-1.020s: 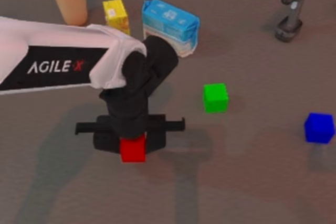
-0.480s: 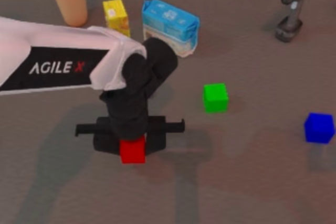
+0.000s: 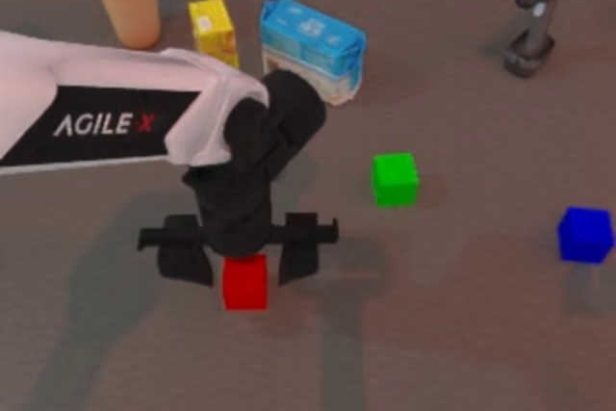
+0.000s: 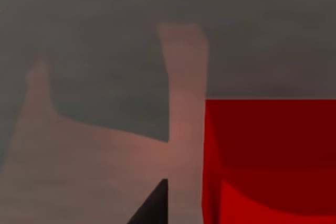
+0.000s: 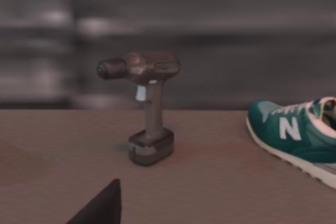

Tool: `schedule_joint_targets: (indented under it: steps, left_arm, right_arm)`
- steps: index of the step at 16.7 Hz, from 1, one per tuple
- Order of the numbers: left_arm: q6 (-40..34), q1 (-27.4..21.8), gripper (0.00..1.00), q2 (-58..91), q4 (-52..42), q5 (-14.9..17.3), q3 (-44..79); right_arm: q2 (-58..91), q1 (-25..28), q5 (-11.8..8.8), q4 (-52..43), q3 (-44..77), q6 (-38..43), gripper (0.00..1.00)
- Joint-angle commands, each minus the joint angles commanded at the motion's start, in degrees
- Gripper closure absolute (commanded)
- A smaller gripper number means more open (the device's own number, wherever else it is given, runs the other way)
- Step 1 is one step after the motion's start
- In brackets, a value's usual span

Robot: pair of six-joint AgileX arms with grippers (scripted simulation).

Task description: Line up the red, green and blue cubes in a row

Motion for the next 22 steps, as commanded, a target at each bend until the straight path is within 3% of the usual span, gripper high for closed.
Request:
schedule_joint_targets:
  steps: [10,18,22]
  left_arm:
    - [0.0,-0.1,0.00,-0.1,-0.2,0.0,0.2]
    - [-0.4,0.7,0.00,-5.1,-14.0,0.0,8.6]
    - [-0.4,0.8,0.00,-5.6,-14.8,0.0,9.2]
  right_arm:
    - [0.0,0.0,0.0,0.0,0.0,0.0,0.00]
    - [0.0,0.0,0.0,0.0,0.0,0.0,0.00]
    - [0.0,0.0,0.0,0.0,0.0,0.0,0.00]
